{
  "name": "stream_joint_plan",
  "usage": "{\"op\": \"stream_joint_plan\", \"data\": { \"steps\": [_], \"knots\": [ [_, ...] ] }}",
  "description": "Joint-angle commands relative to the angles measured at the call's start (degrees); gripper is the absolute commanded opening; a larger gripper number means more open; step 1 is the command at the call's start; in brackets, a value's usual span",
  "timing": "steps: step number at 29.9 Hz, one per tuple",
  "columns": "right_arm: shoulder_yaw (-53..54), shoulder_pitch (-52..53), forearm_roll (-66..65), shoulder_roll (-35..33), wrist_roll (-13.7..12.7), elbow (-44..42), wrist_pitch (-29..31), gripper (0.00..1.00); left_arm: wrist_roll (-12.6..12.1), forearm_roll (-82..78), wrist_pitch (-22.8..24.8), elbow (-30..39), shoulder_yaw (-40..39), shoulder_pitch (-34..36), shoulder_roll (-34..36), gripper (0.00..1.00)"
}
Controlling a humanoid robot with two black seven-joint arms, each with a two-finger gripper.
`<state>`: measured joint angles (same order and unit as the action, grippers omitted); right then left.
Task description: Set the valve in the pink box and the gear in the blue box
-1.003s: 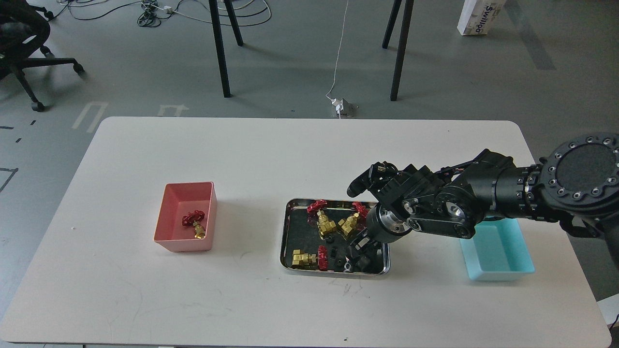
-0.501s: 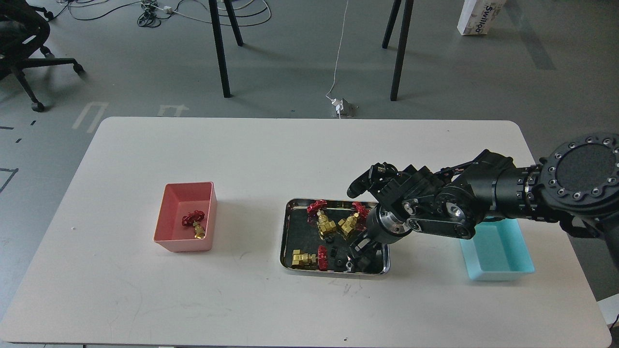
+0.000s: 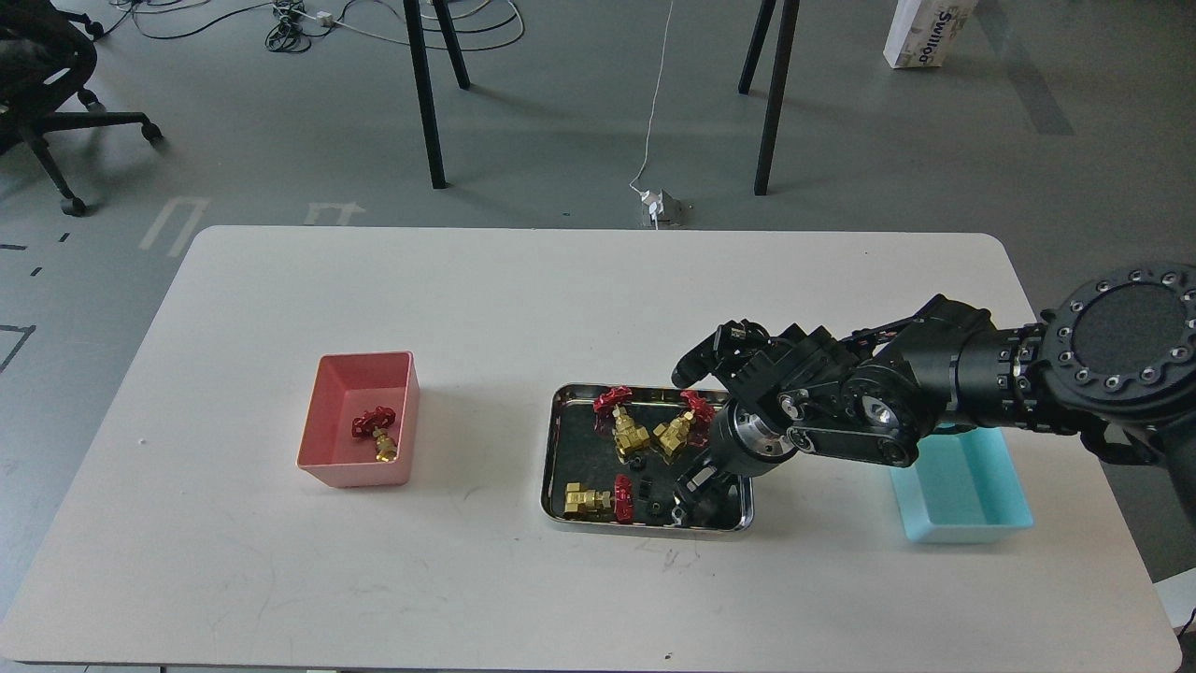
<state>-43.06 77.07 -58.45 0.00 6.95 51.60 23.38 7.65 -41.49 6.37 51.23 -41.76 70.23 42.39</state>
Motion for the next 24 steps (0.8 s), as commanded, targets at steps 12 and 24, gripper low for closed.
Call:
{"op": "stream_joint_plan", "data": {
  "steps": [12,24],
  "knots": [
    [0.00,0.01,0.00,0.00,-0.18,-0.01,0.44,0.24,0.00,0.00,-0.13,0.01,0.01,-0.01,0.06,0.98],
    [1.74,1.76,1.14,0.00,-0.10,0.26,0.97,0.10,0.00,-0.08,-0.31,-0.08,0.01,-0.01,0.15,0.98]
  ]
}}
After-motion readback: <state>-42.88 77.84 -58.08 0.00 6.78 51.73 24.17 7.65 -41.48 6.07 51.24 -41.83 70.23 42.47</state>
